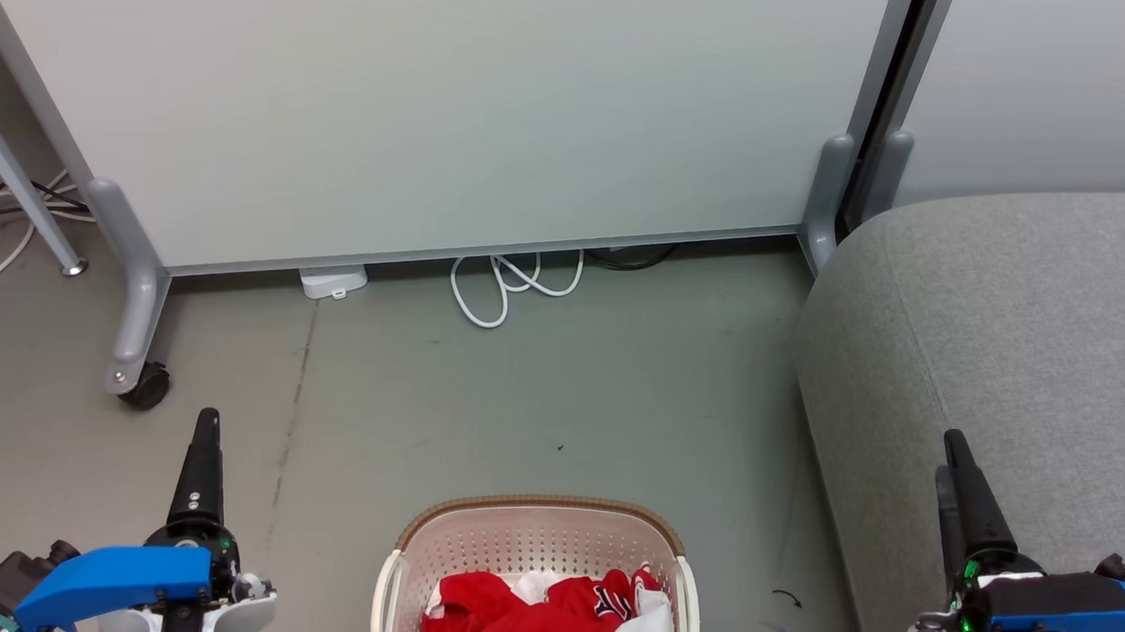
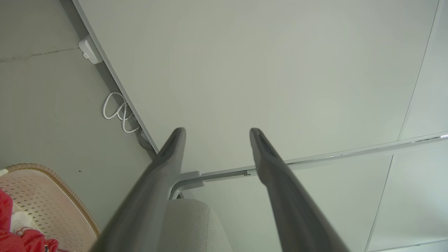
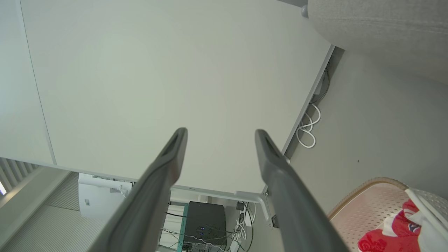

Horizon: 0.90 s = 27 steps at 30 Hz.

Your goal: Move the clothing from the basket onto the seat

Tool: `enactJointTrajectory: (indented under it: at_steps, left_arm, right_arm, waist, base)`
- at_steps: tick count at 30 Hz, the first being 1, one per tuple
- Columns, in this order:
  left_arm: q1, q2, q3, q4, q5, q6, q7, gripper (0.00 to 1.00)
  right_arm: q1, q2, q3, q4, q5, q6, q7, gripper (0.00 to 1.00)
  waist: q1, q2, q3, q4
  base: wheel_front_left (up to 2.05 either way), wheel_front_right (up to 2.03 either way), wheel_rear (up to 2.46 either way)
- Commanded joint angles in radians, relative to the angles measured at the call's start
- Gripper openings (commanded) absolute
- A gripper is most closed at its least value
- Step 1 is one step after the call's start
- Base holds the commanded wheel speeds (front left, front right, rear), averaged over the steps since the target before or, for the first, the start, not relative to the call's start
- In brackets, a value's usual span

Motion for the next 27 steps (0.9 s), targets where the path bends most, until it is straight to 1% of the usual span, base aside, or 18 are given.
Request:
enactJointTrajectory:
  at_steps: [1, 13, 21, 27]
  left_arm:
    - [-0.033, 0.007, -0.002, -0.021, 0.020, 0.001, -0.006, 1.00]
    - [-0.037, 0.009, -0.063, -0.057, 0.306, 0.029, -0.054, 1.00]
    - [-0.041, 0.009, -0.108, -0.058, 0.488, 0.049, -0.083, 1.00]
    - [-0.043, 0.010, -0.135, -0.050, 0.598, 0.064, -0.103, 1.00]
  right_arm:
    - [-0.019, -0.005, 0.002, -0.020, -0.020, 0.002, -0.006, 1.00]
    - [-0.023, -0.007, 0.026, -0.042, -0.231, 0.002, -0.054, 1.00]
    - [-0.025, -0.008, 0.044, -0.052, -0.374, 0.002, -0.082, 1.00]
    - [-0.025, -0.008, 0.053, -0.053, -0.467, 0.003, -0.102, 1.00]
  waist:
    - [0.0000, 0.0000, 0.000, 0.000]
    - [0.0000, 0.0000, 0.001, 0.003]
    - [0.0000, 0.0000, 0.003, 0.004]
    - [0.0000, 0.0000, 0.003, 0.006]
  base:
    - [0.00, 0.00, 0.00]
    - [0.00, 0.00, 0.00]
    - [0.00, 0.00, 0.00]
    - [0.00, 0.00, 0.00]
